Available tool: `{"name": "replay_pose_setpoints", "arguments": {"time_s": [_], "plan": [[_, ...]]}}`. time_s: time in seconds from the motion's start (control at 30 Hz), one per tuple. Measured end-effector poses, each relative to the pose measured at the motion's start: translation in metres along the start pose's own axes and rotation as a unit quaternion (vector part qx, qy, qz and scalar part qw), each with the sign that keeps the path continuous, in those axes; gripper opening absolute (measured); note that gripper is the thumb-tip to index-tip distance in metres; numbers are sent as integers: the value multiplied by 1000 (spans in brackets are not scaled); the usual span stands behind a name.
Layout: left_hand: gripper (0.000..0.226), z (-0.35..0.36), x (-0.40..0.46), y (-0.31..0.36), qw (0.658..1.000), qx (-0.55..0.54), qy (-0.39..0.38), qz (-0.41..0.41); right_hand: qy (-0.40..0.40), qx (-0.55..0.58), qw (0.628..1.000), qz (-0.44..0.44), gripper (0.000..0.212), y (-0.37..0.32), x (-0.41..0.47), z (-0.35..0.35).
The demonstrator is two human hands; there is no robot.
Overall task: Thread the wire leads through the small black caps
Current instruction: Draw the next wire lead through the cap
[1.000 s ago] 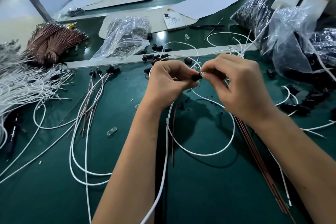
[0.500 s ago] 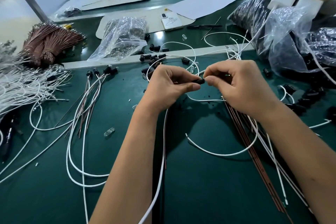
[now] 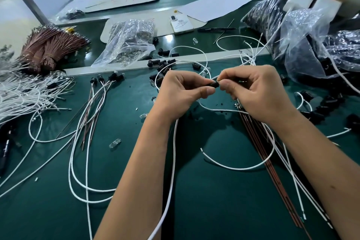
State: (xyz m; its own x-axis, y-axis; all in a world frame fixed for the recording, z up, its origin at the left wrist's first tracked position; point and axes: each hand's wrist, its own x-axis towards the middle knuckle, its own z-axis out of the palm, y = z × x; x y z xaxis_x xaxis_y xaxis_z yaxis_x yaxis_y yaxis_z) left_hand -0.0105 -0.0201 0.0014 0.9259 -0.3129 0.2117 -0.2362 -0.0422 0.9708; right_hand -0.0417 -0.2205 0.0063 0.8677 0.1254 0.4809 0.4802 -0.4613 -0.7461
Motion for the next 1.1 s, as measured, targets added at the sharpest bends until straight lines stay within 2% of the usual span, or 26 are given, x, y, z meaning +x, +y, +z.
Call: {"name": "replay_pose_setpoints", "arguments": {"time_s": [0.2,0.43,0.63,0.87,1.1], "plan": [[19,2,-2,-1,1000,6,6,5,7,-2,1000,-13,4,4,0,4],[19,7,-1,-1,998,29,22,46,3,100,995,30,16,10,2,5],[17,11,1,0,999,-4,29,33,42,201,975,82,8,9,4,5],[17,13,-1,-2,998,-16,47,30,15,223,969,107,7,10,4,3],[18,14,1,-4,999,-23,22,39,2,235,967,100,5,10,2,4]]}}
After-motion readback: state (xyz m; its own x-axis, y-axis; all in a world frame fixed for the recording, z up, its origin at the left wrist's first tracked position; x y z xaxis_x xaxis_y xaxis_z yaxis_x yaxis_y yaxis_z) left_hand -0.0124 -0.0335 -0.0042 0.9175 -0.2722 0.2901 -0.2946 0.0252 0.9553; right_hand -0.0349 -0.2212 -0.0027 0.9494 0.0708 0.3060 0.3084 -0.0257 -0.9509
